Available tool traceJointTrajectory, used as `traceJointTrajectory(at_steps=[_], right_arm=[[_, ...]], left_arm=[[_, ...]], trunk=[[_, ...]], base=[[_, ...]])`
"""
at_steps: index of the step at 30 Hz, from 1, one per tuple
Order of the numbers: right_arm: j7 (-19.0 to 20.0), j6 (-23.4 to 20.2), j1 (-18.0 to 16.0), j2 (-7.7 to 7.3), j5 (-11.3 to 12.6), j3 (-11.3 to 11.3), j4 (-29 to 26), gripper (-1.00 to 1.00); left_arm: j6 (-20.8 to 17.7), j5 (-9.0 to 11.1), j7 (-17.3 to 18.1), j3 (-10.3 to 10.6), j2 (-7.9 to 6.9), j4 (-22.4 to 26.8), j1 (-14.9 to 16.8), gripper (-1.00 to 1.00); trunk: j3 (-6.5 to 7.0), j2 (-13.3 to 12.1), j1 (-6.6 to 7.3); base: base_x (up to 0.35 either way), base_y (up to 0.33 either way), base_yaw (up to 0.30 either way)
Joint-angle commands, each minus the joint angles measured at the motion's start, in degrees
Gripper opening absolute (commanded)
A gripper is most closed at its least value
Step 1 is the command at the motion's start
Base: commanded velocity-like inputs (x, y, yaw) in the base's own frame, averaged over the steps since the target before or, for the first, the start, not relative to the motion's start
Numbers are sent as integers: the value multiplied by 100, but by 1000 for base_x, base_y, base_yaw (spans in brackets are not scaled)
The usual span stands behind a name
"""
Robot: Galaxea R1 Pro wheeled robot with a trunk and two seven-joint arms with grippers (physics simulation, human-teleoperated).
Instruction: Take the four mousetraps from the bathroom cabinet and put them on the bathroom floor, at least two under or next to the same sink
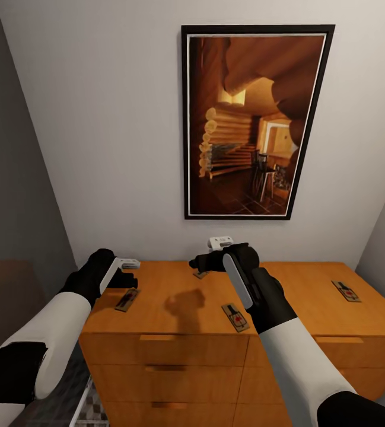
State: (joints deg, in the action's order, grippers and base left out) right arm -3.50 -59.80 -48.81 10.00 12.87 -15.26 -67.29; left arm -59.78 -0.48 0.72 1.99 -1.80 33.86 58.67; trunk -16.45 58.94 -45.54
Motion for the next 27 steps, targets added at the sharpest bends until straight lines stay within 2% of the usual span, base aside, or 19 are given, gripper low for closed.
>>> traceJointTrajectory(at_steps=[1,8,27], right_arm=[[-37,-20,-5,0,40,-3,-4,100],[-37,-20,-5,0,40,-3,-4,100],[-37,-20,-5,0,40,-3,-4,100]], left_arm=[[-22,-5,8,21,-4,6,4,100],[-22,0,8,21,-4,7,4,100],[-22,3,8,21,0,-1,4,100]], trunk=[[-26,47,-23],[-152,328,-177],[-170,368,-199]], base=[[0,0,0],[0,0,0],[0,0,0]])
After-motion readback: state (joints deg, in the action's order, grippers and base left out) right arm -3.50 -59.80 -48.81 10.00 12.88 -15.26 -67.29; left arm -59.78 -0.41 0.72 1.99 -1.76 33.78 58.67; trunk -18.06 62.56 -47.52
